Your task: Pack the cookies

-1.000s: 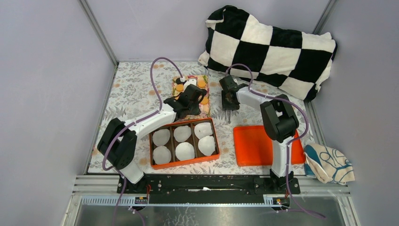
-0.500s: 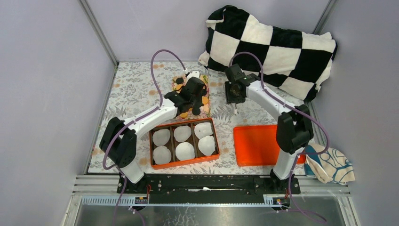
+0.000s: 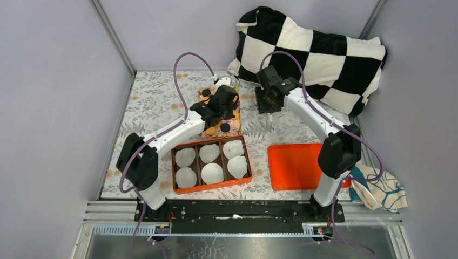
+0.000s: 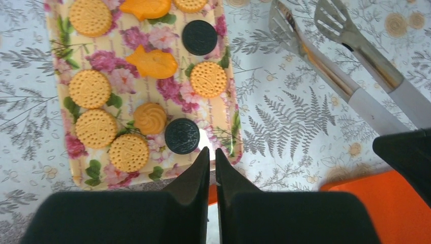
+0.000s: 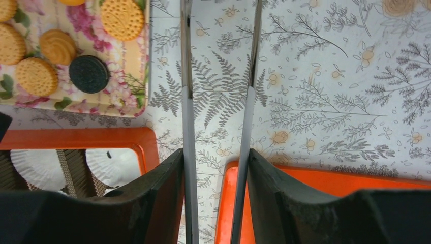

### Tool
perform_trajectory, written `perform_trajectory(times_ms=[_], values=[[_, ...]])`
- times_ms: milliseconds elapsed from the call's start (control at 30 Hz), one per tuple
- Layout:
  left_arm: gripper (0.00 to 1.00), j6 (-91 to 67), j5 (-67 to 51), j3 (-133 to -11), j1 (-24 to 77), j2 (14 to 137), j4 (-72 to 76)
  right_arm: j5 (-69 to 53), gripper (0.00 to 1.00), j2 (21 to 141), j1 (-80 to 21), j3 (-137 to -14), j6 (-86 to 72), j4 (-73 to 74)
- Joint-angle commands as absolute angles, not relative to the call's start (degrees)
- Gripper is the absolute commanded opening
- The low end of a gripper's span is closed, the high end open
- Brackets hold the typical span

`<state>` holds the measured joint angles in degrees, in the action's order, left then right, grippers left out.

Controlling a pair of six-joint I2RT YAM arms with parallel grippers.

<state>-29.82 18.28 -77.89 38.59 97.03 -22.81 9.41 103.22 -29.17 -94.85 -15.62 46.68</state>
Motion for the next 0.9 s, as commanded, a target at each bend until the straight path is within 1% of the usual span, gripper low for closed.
perform_trajectory(times_ms=[0, 100, 267, 600, 733, 867], values=[[0.11, -29.32, 24.24, -76.24, 38.60, 93.95, -23.43, 8.16, 0.48, 99.96, -31.62, -97.99, -13.85, 44.90], [0.12, -29.92, 25.49, -75.38, 38.18, 92.53, -23.44, 5.78, 0.45, 100.34, -32.80, -98.90, -13.30, 43.79], [0.16, -32.33, 27.34, -72.56, 36.13, 89.88, -23.92, 3.07, 0.45, 102.04, -35.66, -100.51, -12.52, 42.84], [0.17, -32.93, 27.04, -70.46, 33.51, 87.98, -23.85, 0.09, 0.45, 106.72, -40.65, -103.72, -12.04, 41.38], [0.17, -32.94, 26.99, -70.20, 32.94, 87.53, -24.11, -1.65, 0.45, 109.65, -41.56, -104.75, -11.78, 41.03], [0.17, -32.95, 26.96, -69.39, 32.37, 86.66, -24.11, -0.84, 0.46, 112.21, -41.68, -104.06, -11.39, 40.62]])
